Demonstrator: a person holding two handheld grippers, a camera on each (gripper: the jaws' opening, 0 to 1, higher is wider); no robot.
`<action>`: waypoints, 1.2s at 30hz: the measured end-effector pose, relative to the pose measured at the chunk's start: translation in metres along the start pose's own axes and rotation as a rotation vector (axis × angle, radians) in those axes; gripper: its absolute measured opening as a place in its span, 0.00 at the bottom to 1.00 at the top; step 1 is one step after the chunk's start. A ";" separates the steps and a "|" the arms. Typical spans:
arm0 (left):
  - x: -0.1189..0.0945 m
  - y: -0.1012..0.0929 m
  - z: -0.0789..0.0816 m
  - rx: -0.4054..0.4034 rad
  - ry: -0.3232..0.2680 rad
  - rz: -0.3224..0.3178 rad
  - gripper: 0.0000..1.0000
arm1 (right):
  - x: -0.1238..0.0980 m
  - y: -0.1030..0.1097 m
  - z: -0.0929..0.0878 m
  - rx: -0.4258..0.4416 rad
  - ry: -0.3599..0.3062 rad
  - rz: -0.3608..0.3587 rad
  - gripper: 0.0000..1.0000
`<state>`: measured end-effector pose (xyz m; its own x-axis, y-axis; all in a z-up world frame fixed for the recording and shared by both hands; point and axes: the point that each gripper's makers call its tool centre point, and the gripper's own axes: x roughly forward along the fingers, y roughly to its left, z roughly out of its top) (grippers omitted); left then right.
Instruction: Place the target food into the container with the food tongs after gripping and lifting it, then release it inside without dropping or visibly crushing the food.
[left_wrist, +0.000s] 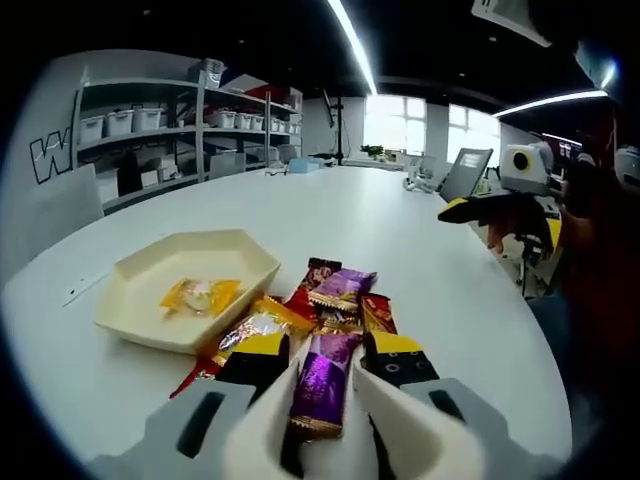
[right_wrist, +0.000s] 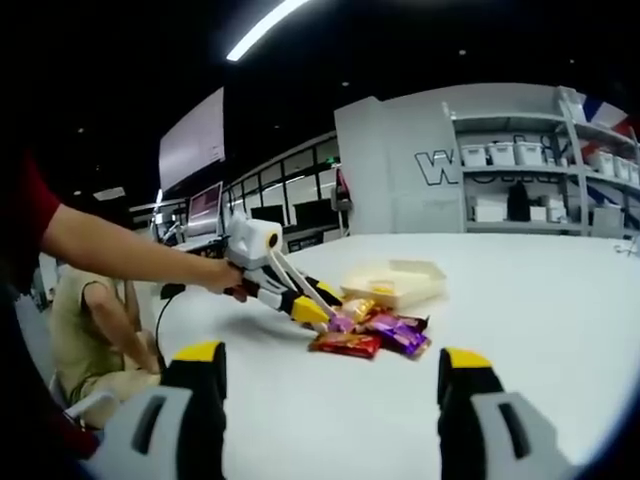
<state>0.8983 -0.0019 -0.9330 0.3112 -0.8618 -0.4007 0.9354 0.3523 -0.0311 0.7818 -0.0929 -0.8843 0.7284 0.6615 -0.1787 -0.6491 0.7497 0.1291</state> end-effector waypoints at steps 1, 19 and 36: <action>0.000 0.000 0.000 -0.006 0.001 -0.001 0.28 | 0.000 0.000 0.000 0.000 -0.001 0.001 0.86; -0.006 0.008 0.005 -0.066 -0.021 0.061 0.24 | -0.004 0.005 0.002 -0.001 -0.008 -0.002 0.86; -0.007 0.011 0.009 -0.056 -0.020 0.059 0.28 | -0.005 0.009 0.001 -0.009 -0.005 0.005 0.86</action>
<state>0.9082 0.0048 -0.9221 0.3690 -0.8462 -0.3845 0.9047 0.4217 -0.0597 0.7726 -0.0900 -0.8810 0.7265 0.6652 -0.1727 -0.6544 0.7463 0.1216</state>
